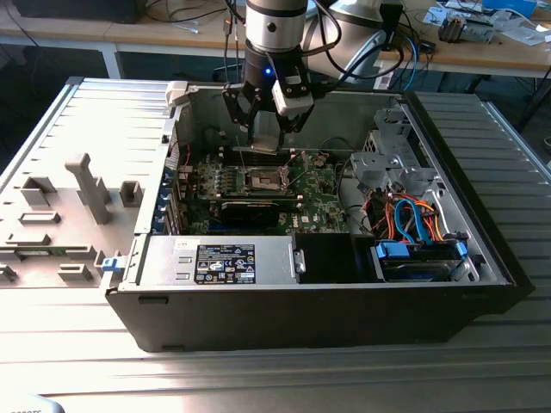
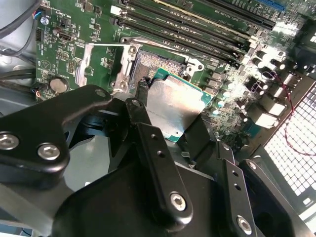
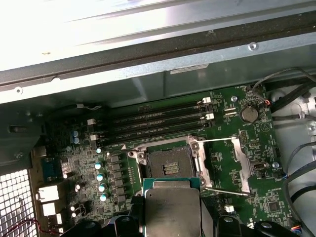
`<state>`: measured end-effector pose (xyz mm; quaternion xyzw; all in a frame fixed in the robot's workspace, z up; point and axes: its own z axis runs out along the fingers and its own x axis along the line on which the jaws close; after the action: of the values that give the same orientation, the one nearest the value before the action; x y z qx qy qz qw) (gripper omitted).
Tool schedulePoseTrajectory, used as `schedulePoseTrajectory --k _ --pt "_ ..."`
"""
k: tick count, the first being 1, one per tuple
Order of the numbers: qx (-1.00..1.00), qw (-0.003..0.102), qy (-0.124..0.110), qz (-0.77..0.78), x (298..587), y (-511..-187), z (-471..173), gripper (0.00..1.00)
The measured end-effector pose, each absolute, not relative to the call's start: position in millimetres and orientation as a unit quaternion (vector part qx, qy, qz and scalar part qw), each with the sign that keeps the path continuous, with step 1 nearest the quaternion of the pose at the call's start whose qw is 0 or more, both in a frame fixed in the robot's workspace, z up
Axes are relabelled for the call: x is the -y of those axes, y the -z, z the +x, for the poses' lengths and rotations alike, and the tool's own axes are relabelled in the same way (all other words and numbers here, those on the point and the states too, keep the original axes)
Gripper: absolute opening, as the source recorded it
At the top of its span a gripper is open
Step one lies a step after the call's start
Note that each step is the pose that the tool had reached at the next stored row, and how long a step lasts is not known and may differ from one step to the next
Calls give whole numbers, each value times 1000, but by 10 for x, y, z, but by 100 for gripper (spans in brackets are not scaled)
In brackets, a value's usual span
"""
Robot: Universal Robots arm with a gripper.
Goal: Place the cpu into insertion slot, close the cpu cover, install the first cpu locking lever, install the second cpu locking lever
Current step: 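Place the cpu into insertion slot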
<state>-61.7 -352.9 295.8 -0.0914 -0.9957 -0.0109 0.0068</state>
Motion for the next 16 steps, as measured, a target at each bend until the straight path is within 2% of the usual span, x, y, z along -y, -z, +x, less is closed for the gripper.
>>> schedulePoseTrajectory --k 16 --pt "992 6 10 -127 3529 -2953 -617 55"
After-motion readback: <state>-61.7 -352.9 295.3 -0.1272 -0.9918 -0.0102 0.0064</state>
